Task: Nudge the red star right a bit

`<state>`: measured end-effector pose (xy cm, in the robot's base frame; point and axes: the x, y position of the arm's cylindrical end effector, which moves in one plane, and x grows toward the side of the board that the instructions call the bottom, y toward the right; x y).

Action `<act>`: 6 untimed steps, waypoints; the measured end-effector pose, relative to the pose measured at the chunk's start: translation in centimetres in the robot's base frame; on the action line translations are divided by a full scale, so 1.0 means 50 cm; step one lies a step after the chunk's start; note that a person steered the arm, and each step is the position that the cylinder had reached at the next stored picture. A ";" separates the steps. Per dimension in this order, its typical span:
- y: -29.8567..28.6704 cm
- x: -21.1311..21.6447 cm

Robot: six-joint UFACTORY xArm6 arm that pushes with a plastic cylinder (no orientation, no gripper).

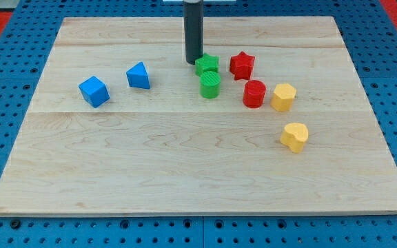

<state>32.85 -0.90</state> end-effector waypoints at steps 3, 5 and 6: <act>-0.005 0.070; -0.014 0.029; -0.014 -0.029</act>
